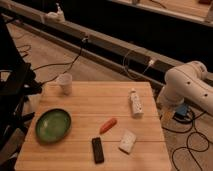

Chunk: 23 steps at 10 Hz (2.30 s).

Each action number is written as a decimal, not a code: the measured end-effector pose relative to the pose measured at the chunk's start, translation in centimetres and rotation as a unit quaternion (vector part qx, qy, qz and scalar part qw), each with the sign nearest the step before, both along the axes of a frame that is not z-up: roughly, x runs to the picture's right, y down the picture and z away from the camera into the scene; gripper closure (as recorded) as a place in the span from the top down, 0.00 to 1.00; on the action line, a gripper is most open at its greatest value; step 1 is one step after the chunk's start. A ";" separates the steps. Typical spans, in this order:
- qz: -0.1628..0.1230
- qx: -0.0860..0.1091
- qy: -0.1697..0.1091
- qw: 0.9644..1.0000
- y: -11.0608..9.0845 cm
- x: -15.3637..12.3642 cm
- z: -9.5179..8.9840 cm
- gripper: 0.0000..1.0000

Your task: Place the bottle in the ceramic bowl

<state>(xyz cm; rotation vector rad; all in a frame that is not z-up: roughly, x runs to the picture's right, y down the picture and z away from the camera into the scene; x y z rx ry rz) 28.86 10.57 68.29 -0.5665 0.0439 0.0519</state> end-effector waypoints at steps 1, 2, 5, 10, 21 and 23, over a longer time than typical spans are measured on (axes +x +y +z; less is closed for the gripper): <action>0.000 0.000 0.000 1.000 0.0 0.0 0.0 0.65; 0.000 0.000 0.000 1.000 0.0 0.0 0.0 0.65; 0.000 0.000 0.000 1.000 0.0 0.0 0.0 0.65; 0.000 0.000 0.000 1.000 0.0 0.0 0.0 0.65; 0.248 -0.022 0.102 0.963 -1.3 1.6 10.2 0.65; 0.337 0.000 0.115 0.934 -3.9 0.1 11.4 0.65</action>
